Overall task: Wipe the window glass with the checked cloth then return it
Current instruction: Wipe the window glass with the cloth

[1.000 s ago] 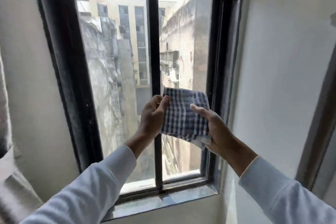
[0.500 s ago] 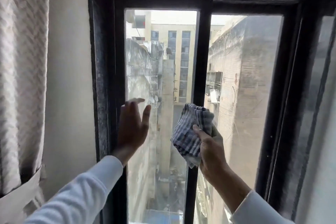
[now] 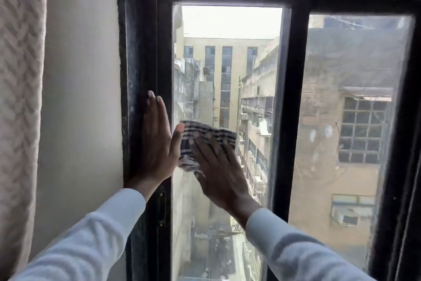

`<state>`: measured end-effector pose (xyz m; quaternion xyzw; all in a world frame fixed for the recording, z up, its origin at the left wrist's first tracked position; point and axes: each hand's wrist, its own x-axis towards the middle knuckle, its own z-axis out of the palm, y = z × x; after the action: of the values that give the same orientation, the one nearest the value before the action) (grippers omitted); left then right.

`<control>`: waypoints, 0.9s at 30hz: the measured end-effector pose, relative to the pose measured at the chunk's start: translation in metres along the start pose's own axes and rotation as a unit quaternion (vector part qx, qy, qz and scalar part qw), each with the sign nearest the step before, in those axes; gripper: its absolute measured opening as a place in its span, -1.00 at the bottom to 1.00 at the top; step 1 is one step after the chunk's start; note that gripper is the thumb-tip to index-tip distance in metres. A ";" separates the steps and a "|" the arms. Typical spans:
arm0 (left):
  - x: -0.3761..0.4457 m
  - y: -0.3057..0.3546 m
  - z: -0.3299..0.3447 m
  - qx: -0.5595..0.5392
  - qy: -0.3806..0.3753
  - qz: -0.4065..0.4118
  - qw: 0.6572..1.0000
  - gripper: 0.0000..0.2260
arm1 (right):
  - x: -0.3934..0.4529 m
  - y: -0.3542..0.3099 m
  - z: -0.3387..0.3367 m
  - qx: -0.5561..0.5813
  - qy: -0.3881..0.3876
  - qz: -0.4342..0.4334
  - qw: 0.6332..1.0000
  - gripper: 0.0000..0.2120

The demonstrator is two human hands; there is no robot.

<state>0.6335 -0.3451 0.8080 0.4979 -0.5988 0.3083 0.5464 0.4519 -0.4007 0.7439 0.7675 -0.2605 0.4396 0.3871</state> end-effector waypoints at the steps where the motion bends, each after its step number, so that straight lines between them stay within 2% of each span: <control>1: 0.000 -0.001 0.002 -0.015 0.005 0.003 1.000 -0.28 | 0.002 0.017 -0.001 0.005 0.030 0.033 0.999 -0.32; 3: 0.001 -0.004 0.003 -0.040 0.002 -0.002 0.999 -0.28 | -0.022 0.032 -0.008 0.032 0.069 0.145 0.986 -0.40; 4: 0.001 -0.004 0.002 -0.043 -0.001 -0.002 0.999 -0.28 | -0.045 0.026 -0.011 0.044 0.068 0.163 0.983 -0.43; 5: 0.000 -0.003 0.003 -0.041 -0.004 0.000 0.999 -0.27 | -0.066 0.012 -0.013 0.057 0.048 0.131 0.989 -0.44; 7: -0.002 -0.003 0.003 -0.019 -0.001 -0.001 1.000 -0.25 | -0.076 -0.002 -0.010 0.056 -0.042 -0.053 0.996 -0.46; 8: -0.002 -0.003 0.004 -0.012 0.002 0.000 1.000 -0.24 | -0.058 0.007 -0.010 0.048 -0.051 -0.122 0.990 -0.44; 9: -0.002 -0.004 0.005 -0.011 0.005 0.004 1.000 -0.24 | -0.032 0.020 -0.011 0.033 -0.026 -0.130 0.991 -0.42; 10: -0.003 -0.004 0.006 -0.015 0.007 0.005 1.000 -0.24 | -0.008 0.035 -0.012 0.030 0.005 -0.082 0.996 -0.40; 11: -0.002 -0.005 0.007 -0.021 0.007 0.004 1.000 -0.23 | 0.007 0.048 -0.012 0.040 0.034 0.005 0.999 -0.38; 13: -0.002 -0.005 0.005 -0.034 -0.002 -0.001 0.999 -0.22 | 0.000 0.047 -0.015 0.047 0.079 0.192 0.977 -0.34; 14: -0.002 -0.004 0.004 -0.037 -0.006 -0.002 0.999 -0.22 | -0.019 0.033 -0.013 0.043 0.084 0.235 0.967 -0.32; 15: -0.002 -0.003 0.003 -0.038 -0.010 -0.003 0.999 -0.21 | -0.039 0.011 -0.011 0.037 0.065 0.226 0.971 -0.29; 17: -0.002 -0.002 0.001 -0.037 -0.015 -0.007 0.999 -0.19 | -0.049 -0.016 -0.007 0.014 -0.032 0.055 0.998 -0.27; 18: -0.003 -0.001 -0.001 -0.039 -0.016 -0.005 0.999 -0.19 | -0.030 -0.014 -0.008 0.007 -0.049 -0.037 0.998 -0.30; 19: -0.003 -0.001 -0.001 -0.043 -0.014 0.000 0.999 -0.19 | 0.002 -0.005 -0.010 -0.014 -0.035 -0.079 0.996 -0.34; 20: -0.002 -0.001 -0.002 -0.050 -0.012 0.002 0.999 -0.19 | 0.036 0.006 -0.016 -0.032 -0.003 -0.064 0.997 -0.37; 22: -0.001 0.000 -0.003 -0.067 -0.012 0.000 0.998 -0.16 | 0.074 0.028 -0.023 -0.033 0.068 0.070 0.995 -0.42; 24: 0.000 0.001 -0.006 -0.082 -0.017 -0.002 0.996 -0.15 | 0.053 0.030 -0.023 -0.006 0.079 0.188 0.979 -0.38; 25: 0.000 0.000 -0.006 -0.089 -0.022 -0.001 0.996 -0.16 | 0.024 0.018 -0.021 0.005 0.064 0.212 0.975 -0.34; 26: 0.001 -0.001 -0.006 -0.094 -0.028 0.000 0.995 -0.16 | -0.009 0.001 -0.019 0.019 0.035 0.191 0.981 -0.30; 27: 0.001 -0.001 -0.006 -0.096 -0.031 0.000 0.995 -0.16 | -0.038 -0.015 -0.018 0.027 -0.003 0.119 0.993 -0.27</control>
<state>0.6368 -0.3406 0.8101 0.4520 -0.6424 0.2339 0.5730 0.4367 -0.3755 0.7106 0.7424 -0.3393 0.4871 0.3106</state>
